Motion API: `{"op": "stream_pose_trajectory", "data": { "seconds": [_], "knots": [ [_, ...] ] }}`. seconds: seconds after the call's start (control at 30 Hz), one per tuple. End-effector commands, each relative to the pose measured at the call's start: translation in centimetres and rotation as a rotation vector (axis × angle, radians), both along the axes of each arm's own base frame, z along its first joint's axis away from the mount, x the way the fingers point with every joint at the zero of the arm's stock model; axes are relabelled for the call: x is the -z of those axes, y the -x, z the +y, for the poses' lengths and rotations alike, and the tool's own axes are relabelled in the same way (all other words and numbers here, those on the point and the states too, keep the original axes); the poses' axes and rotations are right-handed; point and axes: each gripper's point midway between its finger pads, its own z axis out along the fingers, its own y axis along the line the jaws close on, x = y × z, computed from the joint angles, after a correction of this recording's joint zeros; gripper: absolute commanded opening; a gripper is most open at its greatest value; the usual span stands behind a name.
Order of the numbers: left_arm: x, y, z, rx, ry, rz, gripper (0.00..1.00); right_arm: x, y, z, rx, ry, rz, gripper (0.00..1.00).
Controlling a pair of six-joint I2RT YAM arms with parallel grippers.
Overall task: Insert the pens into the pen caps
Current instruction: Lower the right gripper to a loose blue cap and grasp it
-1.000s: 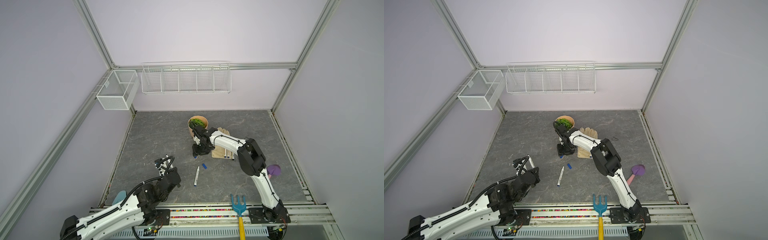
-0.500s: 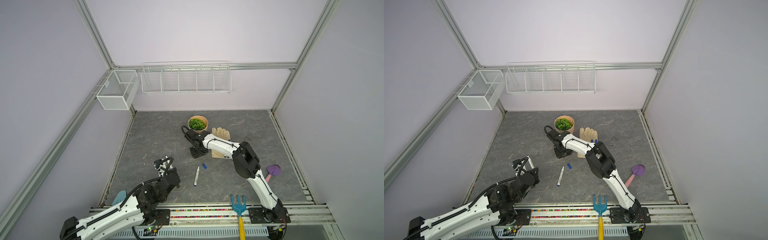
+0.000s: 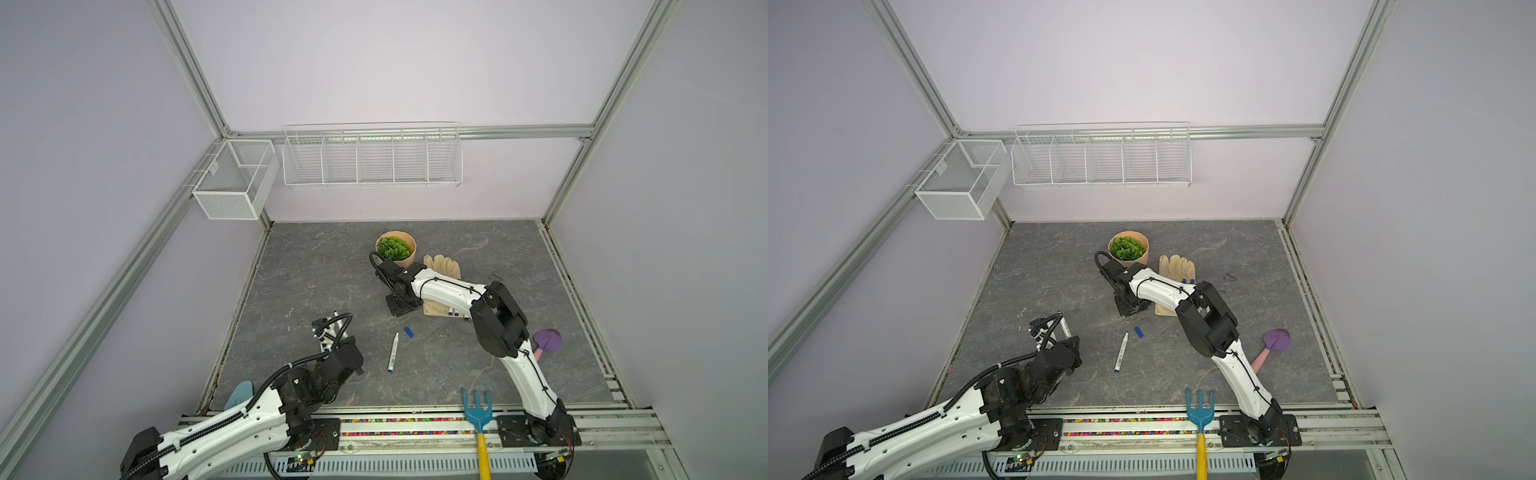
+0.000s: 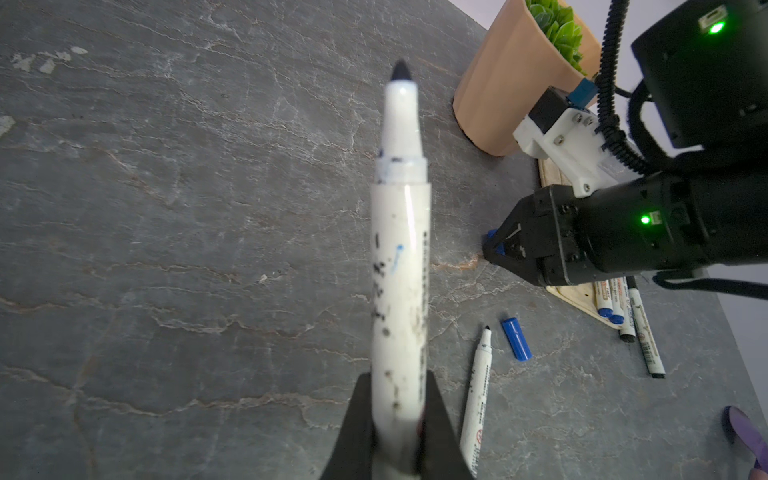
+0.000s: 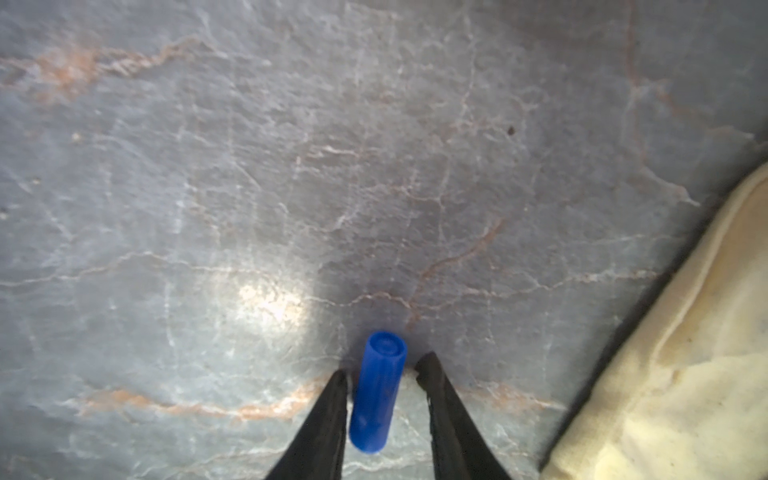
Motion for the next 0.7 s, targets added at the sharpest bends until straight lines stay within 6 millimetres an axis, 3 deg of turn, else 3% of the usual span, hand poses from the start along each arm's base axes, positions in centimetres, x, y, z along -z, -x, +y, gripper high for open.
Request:
{"op": "stream_pose_trajectory", "data": {
  "seconds": [0.0, 0.17, 0.3, 0.4, 0.5, 0.67],
  "knots": [
    [-1.1, -0.4, -0.8, 0.02, 0.014, -0.021, 0.0, 2.2, 0.5, -2.3, -0.003, 0.083, 0.041, 0.35],
    [-1.3, -0.4, -1.9, 0.074, 0.012, -0.025, 0.0, 2.5, -0.1, -1.6, -0.024, 0.077, 0.035, 0.33],
    [-1.7, -0.4, -3.1, 0.132, 0.01, -0.035, 0.0, 2.9, 0.0, -1.8, -0.03, 0.085, 0.043, 0.18],
    [-2.1, -0.3, -4.1, 0.191, -0.001, -0.04, 0.0, 2.0, 0.1, -1.9, -0.021, 0.042, 0.034, 0.09],
    [-2.8, 0.0, -5.7, 0.289, 0.009, -0.06, 0.0, -1.3, -0.1, -1.3, -0.021, -0.107, -0.018, 0.07],
    [-2.8, 0.6, -9.0, 0.453, 0.015, -0.067, 0.0, -9.4, 1.2, -2.1, 0.006, -0.467, -0.1, 0.07]
  ]
}}
